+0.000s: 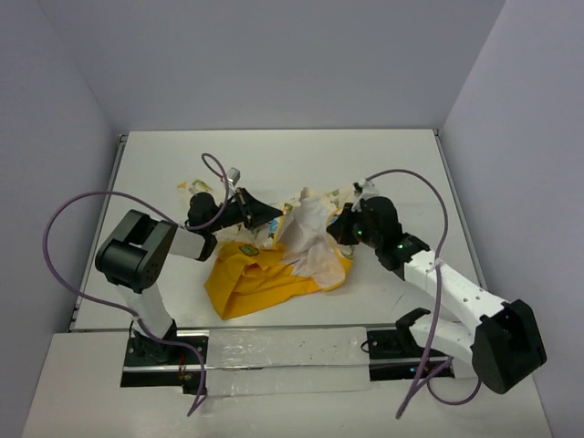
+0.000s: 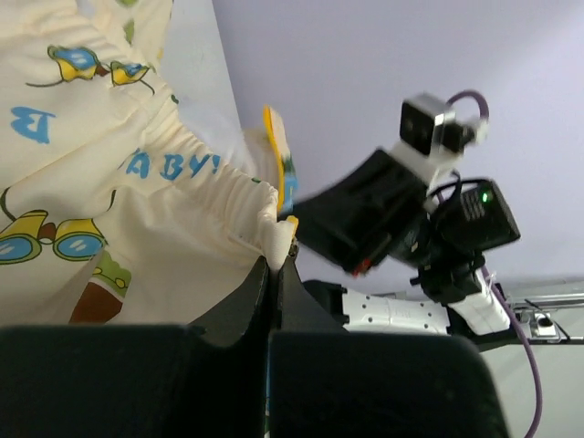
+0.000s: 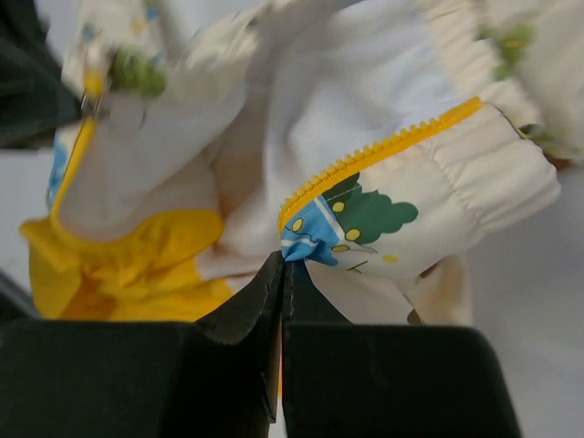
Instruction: Zip up the jacket
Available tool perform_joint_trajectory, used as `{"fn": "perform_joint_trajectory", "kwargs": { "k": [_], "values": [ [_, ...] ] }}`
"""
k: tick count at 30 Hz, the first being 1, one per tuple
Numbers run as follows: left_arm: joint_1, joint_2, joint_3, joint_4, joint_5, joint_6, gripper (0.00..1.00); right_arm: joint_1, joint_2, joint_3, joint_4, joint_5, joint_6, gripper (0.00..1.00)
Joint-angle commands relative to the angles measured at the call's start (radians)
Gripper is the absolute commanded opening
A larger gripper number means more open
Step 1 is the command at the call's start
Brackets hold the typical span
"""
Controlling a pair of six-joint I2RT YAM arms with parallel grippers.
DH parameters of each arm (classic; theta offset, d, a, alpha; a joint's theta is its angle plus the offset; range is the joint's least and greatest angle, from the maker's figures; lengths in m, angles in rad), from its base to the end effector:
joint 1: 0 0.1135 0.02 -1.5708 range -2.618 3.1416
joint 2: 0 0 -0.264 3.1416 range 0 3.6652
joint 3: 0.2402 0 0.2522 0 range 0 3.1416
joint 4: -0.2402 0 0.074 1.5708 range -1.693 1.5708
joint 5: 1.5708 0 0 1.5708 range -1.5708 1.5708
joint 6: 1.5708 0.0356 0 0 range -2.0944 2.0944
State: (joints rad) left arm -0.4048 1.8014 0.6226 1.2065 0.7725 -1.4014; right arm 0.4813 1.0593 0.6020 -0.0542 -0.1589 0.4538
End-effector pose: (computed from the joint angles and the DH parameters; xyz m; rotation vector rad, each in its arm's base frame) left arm 0.2925 -0.1523 0.1698 -0.1993 1.9416 -1.9072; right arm 0.2032 0.1125 0.2360 -0.1302 2.1559 0.7226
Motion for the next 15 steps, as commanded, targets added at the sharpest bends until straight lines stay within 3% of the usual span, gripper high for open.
{"fn": "perform_joint_trajectory", "kwargs": {
  "k": [1, 2, 5, 8, 10, 15],
  "values": [
    [0.032, -0.102, 0.008, -0.044, -0.023, 0.057, 0.00, 0.161, 0.144, 0.046, -0.175, 0.066, -0.012, 0.00],
    [0.032, -0.115, 0.013, -0.064, -0.028, 0.078, 0.00, 0.193, 0.210, 0.054, -0.207, 0.097, 0.004, 0.00],
    [0.032, -0.134, 0.028, -0.128, -0.049, 0.107, 0.00, 0.217, 0.314, 0.041, -0.219, 0.140, 0.034, 0.19],
    [0.032, -0.143, 0.042, -0.163, -0.056, 0.126, 0.00, 0.215, 0.285, 0.013, -0.194, 0.135, 0.052, 0.50],
    [0.032, -0.146, 0.043, -0.180, -0.056, 0.134, 0.00, 0.215, 0.218, 0.015, -0.187, 0.124, 0.052, 0.61],
    [0.030, -0.145, 0.055, -0.179, -0.050, 0.128, 0.00, 0.212, 0.090, 0.068, -0.259, 0.186, 0.065, 0.67]
  ]
}}
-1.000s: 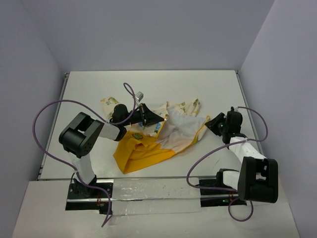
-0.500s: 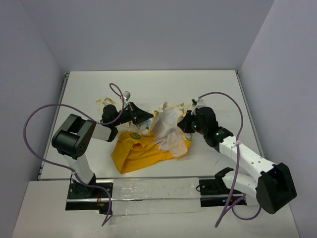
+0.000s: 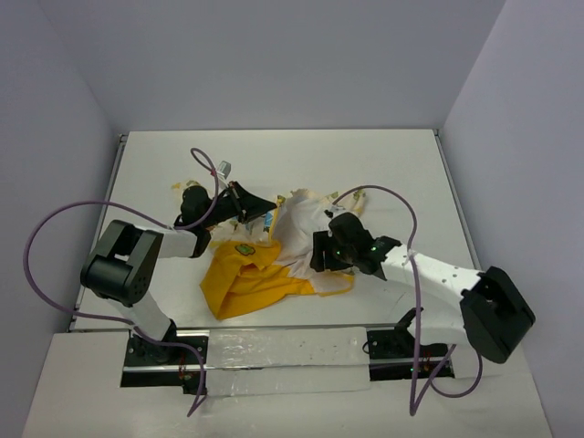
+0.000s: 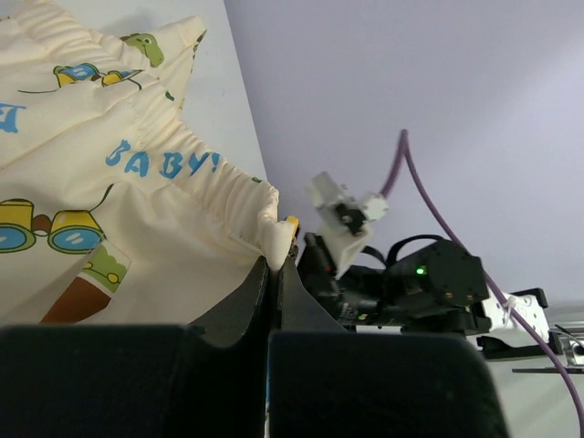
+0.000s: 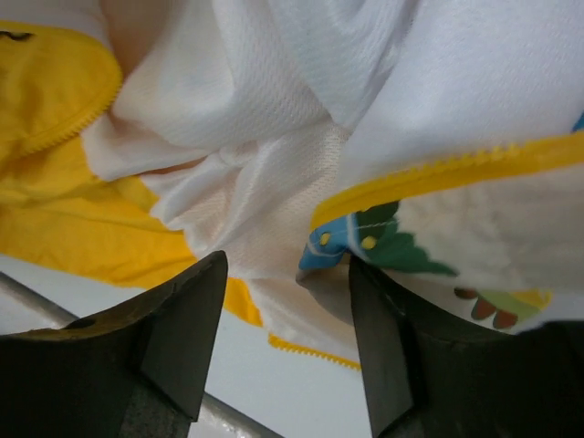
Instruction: Zip up the jacket
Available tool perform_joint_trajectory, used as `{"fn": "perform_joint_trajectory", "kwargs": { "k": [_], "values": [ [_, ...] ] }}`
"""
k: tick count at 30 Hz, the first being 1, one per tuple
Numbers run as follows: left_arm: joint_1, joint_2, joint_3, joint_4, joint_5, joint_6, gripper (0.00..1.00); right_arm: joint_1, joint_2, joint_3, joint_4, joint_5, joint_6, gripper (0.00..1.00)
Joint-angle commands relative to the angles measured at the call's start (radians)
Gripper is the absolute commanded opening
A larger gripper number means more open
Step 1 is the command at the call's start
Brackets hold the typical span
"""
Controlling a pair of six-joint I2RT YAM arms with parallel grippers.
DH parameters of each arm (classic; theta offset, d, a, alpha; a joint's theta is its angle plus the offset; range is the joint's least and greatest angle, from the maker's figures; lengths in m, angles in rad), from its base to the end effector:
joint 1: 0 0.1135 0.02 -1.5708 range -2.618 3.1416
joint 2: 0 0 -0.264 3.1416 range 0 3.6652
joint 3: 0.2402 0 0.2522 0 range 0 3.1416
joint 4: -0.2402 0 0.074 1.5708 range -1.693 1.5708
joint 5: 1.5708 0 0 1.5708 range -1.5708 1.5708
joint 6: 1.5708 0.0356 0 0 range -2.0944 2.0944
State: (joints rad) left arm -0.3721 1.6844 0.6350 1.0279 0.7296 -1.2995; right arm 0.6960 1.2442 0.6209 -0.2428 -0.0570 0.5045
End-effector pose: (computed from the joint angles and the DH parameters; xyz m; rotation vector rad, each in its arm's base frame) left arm 0.2936 -0.1401 0.1911 -0.2054 1.9307 -1.7862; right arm 0.1830 0.1555 0.1858 -0.2681 2.5148 0.5847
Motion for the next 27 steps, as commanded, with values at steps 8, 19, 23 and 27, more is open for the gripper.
{"fn": "perform_joint_trajectory", "kwargs": {
  "k": [8, 19, 23, 27],
  "values": [
    [-0.002, -0.039, 0.049, -0.026, -0.007, 0.046, 0.00, -0.218, -0.212, 0.080, -0.071, 0.090, 0.030, 0.76],
    [-0.002, -0.056, 0.043, -0.028, -0.005, 0.051, 0.00, -0.500, -0.083, 0.044, 0.083, -0.111, 0.095, 0.82],
    [-0.002, -0.063, 0.044, -0.039, -0.009, 0.056, 0.00, -0.542, -0.031, 0.032, 0.182, -0.102, 0.171, 0.39],
    [-0.001, -0.067, 0.055, -0.067, -0.011, 0.059, 0.00, -0.539, -0.015, 0.143, 0.216, -0.097, 0.155, 0.00]
  ]
}}
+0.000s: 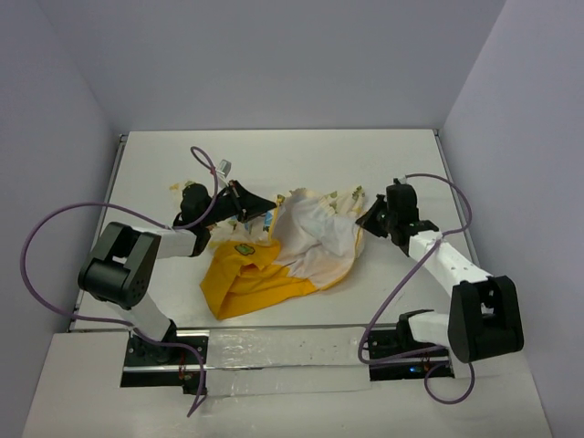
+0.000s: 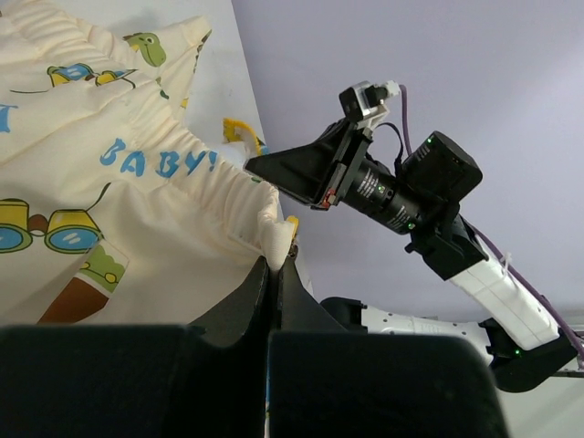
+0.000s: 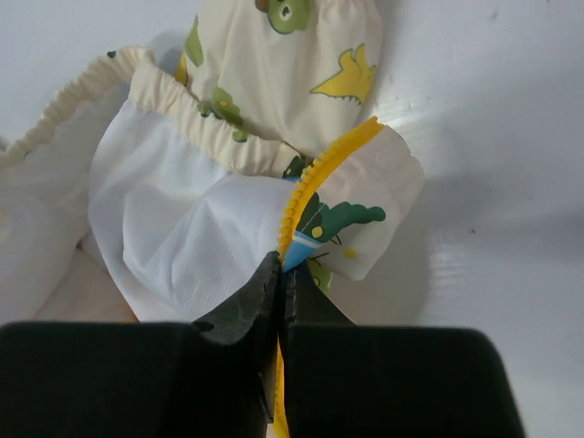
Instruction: Zip up the jacket
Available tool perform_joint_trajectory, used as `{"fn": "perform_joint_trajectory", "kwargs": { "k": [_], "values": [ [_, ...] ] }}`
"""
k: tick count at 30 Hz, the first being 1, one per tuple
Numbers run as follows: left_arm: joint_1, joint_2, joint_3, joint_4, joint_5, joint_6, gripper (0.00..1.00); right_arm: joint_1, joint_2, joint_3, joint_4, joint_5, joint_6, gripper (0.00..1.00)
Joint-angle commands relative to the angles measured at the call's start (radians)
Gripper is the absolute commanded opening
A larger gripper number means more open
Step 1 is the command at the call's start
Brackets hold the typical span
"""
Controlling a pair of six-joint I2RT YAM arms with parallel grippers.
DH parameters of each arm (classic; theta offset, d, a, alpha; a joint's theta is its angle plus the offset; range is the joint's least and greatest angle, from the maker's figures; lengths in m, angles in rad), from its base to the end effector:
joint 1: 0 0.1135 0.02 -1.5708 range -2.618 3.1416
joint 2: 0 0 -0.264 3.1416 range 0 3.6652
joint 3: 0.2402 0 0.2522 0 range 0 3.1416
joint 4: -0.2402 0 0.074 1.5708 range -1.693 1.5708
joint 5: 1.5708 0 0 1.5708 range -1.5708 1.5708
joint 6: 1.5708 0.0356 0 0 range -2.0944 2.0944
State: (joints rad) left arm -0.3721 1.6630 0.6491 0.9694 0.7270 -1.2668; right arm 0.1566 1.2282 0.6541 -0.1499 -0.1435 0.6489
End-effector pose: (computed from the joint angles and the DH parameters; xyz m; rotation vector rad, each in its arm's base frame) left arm 0.2944 -0.1403 0.1957 -0.1919 1.9443 -1.7600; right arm 0.2475 0.0442 0.2071 0.4997 2.3015 0.5714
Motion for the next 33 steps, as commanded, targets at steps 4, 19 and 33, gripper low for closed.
{"fn": "perform_joint_trajectory", "kwargs": {
  "k": [4, 19, 33],
  "values": [
    [0.014, -0.066, 0.066, -0.053, -0.017, 0.043, 0.00, 0.103, -0.070, 0.269, 0.073, -0.037, -0.138, 0.00],
    [0.075, -0.105, 0.061, -0.102, -0.078, 0.045, 0.00, 0.503, -0.023, -0.026, -0.040, 0.002, -0.229, 0.39],
    [0.075, -0.136, 0.055, -0.125, -0.072, 0.061, 0.00, 0.490, -0.152, 0.126, -0.200, 0.071, -0.266, 0.80]
  ]
}}
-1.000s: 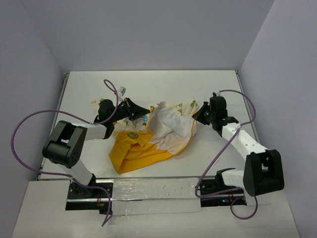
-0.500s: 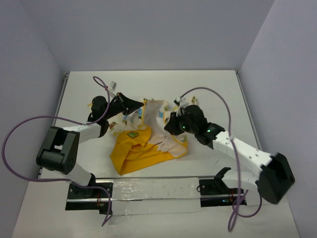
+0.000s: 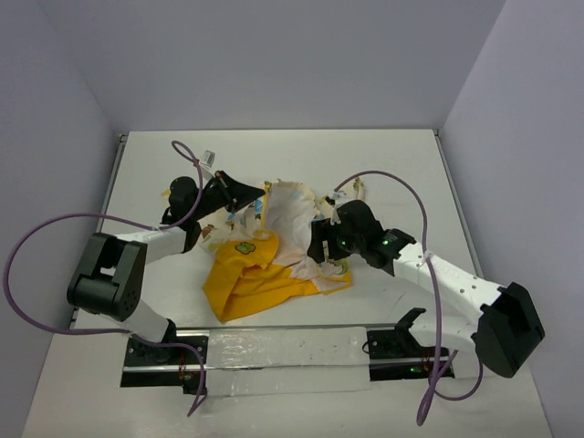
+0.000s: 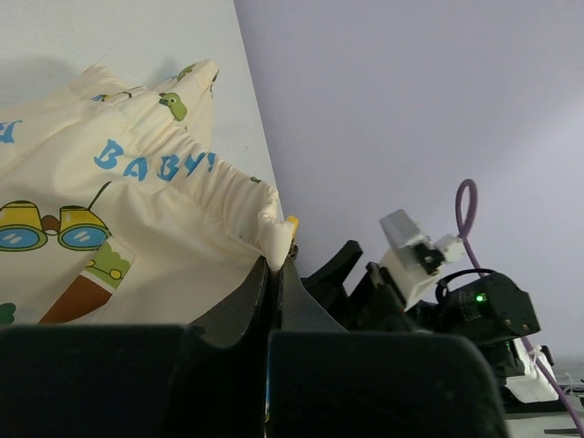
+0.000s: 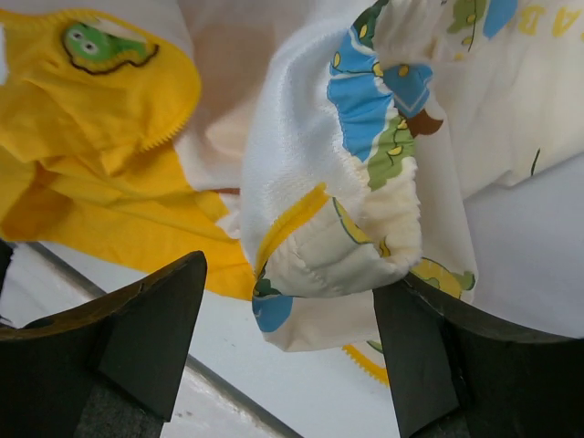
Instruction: Zip up the jacket
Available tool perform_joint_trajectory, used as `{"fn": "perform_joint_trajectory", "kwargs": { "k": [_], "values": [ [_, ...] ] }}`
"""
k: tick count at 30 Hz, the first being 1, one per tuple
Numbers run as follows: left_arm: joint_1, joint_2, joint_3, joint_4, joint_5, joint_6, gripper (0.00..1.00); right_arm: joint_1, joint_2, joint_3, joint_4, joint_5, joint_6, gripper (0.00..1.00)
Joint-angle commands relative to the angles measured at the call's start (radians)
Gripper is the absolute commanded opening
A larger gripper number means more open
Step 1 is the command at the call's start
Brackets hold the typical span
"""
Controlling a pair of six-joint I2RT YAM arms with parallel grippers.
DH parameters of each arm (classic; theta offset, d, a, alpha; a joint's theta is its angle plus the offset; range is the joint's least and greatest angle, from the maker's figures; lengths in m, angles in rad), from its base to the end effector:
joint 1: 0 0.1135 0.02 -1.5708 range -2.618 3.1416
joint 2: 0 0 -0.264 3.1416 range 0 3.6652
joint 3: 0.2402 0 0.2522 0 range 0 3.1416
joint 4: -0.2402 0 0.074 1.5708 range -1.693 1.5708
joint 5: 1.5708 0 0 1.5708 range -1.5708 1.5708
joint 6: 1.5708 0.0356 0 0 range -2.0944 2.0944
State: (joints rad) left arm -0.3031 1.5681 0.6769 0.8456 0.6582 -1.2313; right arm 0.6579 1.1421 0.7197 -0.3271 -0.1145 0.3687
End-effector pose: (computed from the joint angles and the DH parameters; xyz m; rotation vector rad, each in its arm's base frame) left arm 0.3008 -0.1169 0.2200 -0.2819 1.8816 -1.6442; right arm 0.1861 0.1490 0.2334 -0.4058 2.3705 0.6341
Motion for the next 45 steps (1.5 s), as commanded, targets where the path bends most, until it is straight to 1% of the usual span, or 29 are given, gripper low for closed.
{"fn": "perform_joint_trajectory", "kwargs": {
  "k": [1, 4, 6, 11, 14, 15, 16, 19, 21, 24, 29, 34, 38, 41, 45],
  "values": [
    [0.005, -0.042, 0.027, -0.004, -0.003, 0.030, 0.00, -0.025, -0.074, 0.069, -0.019, 0.051, 0.027, 0.81],
    [0.005, -0.048, 0.029, -0.013, -0.001, 0.033, 0.00, -0.054, -0.074, 0.075, 0.006, 0.068, 0.054, 0.81],
    [0.005, -0.054, 0.029, -0.015, 0.003, 0.035, 0.00, -0.096, -0.058, 0.077, 0.020, 0.096, 0.096, 0.81],
    [0.005, -0.063, 0.029, -0.029, 0.003, 0.045, 0.00, -0.128, -0.045, 0.055, 0.060, 0.082, 0.145, 0.81],
    [0.005, -0.069, 0.026, -0.036, 0.001, 0.052, 0.00, -0.130, -0.071, 0.028, 0.092, 0.049, 0.151, 0.81],
    [0.005, -0.068, 0.024, -0.036, 0.001, 0.053, 0.00, -0.129, -0.097, 0.008, 0.101, 0.032, 0.151, 0.81],
    [0.005, -0.066, 0.023, -0.034, 0.003, 0.052, 0.00, -0.127, -0.130, -0.019, 0.134, -0.017, 0.148, 0.82],
    [0.005, -0.059, 0.021, -0.019, 0.005, 0.044, 0.00, -0.129, -0.175, -0.050, 0.161, -0.060, 0.148, 0.83],
    [0.005, -0.052, 0.020, -0.011, 0.006, 0.040, 0.00, -0.129, -0.210, -0.072, 0.159, -0.052, 0.157, 0.83],
    [0.005, -0.049, 0.017, 0.000, 0.009, 0.035, 0.00, -0.129, -0.236, -0.098, 0.146, -0.001, 0.175, 0.82],
    [0.005, -0.052, 0.019, -0.016, 0.011, 0.047, 0.00, -0.129, -0.235, -0.132, 0.180, -0.013, 0.196, 0.75],
    [0.005, -0.055, 0.019, -0.016, 0.011, 0.046, 0.00, -0.129, -0.208, -0.153, 0.220, -0.009, 0.217, 0.72],
    [0.005, -0.054, 0.018, -0.017, 0.012, 0.046, 0.00, -0.129, -0.196, -0.161, 0.255, -0.009, 0.223, 0.65],
    [0.005, -0.051, 0.019, -0.008, 0.014, 0.042, 0.00, -0.127, -0.186, -0.158, 0.267, -0.009, 0.225, 0.58],
    [0.005, -0.052, 0.016, -0.008, 0.013, 0.044, 0.00, -0.129, -0.169, -0.153, 0.285, -0.021, 0.232, 0.44]
  ]
}}
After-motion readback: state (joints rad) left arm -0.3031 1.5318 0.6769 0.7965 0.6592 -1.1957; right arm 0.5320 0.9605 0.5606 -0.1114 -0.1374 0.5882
